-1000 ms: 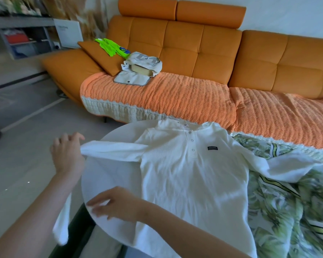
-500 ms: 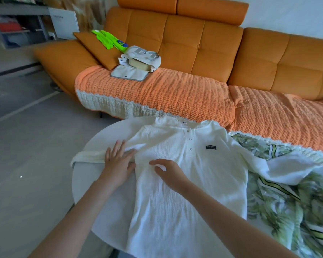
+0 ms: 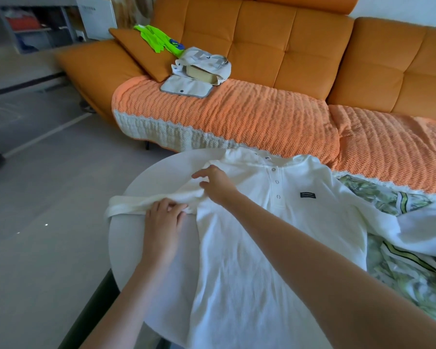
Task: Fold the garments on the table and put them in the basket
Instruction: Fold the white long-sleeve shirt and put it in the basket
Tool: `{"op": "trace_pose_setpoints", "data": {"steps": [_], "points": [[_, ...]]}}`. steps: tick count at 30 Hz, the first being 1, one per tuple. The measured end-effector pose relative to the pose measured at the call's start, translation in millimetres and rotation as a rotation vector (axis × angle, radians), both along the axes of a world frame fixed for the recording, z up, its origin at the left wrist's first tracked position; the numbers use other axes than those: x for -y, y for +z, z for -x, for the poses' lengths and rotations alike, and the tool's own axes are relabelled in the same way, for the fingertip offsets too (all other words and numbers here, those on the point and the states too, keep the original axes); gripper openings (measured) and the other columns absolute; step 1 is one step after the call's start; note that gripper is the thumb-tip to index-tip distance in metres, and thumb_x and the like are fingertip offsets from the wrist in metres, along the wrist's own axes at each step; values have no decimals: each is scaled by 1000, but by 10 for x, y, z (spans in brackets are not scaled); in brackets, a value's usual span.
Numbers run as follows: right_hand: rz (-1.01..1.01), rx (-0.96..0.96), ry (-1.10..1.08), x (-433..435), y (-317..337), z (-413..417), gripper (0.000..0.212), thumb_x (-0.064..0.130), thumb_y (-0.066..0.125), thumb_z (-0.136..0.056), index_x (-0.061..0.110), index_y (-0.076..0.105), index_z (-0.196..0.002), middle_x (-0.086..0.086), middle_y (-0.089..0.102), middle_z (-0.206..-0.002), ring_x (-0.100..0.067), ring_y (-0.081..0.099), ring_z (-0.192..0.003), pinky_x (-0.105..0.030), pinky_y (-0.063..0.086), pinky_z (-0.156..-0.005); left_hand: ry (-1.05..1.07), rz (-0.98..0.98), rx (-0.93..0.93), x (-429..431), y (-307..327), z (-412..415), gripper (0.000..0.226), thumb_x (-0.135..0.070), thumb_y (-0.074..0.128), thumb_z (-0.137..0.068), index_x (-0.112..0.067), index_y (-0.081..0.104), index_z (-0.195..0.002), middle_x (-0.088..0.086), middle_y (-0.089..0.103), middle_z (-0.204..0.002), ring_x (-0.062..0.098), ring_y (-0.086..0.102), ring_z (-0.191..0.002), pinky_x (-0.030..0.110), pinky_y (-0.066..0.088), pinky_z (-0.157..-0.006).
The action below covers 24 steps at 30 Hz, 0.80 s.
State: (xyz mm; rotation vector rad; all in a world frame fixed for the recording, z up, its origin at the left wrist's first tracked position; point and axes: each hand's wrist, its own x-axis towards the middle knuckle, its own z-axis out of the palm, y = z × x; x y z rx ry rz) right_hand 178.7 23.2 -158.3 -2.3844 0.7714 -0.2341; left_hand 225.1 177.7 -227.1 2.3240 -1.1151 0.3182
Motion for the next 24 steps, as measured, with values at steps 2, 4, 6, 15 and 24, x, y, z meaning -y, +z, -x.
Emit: {"op": "trace_pose_setpoints", "data": {"steps": [2, 4, 6, 15, 24], "points": [[76, -112, 82, 15, -30, -180, 36, 6, 48, -93, 21, 59, -124, -6, 46, -125, -25, 56, -102, -29, 44, -75, 9, 1, 0, 1, -2, 7, 12, -13, 71, -79, -20, 71, -88, 2, 60, -85, 27, 56, -80, 35, 38, -69], [134, -201, 144, 24, -82, -322, 35, 13, 56, -91, 25, 58, -124, -4, 43, -126, -25, 57, -102, -29, 44, -78, -12, 22, 0, 9, -11, 4, 13, -11, 72, -77, -19, 72, -87, 2, 60, -84, 26, 56, -79, 34, 39, -69], [174, -242, 178, 21, -96, -420, 29, 19, 62, -88, 26, 62, -115, -3, 44, -118, -25, 57, -101, -33, 47, -83, -30, 40, 2, 14, -20, 0, 12, -10, 72, -78, -17, 72, -87, 2, 60, -84, 25, 56, -78, 33, 40, -68], [129, 232, -274, 33, -76, -639, 8, 11, 47, -93, 10, 53, -99, -7, 47, -108, -29, 56, -79, -37, 45, -65, -28, 108, 33, 40, -84, -33, 8, -4, 71, -78, -11, 72, -82, 6, 62, -82, 29, 60, -72, 35, 50, -64], [237, 49, 108, -63, -345, -312, 38, 14, 42, -96, 16, 50, -133, -3, 34, -149, -23, 39, -131, -32, 29, -108, 112, -15, 28, 62, -114, -20, 51, -37, 35, -90, -5, 59, -120, 17, 60, -124, 35, 60, -102, 42, 48, -83]]}}
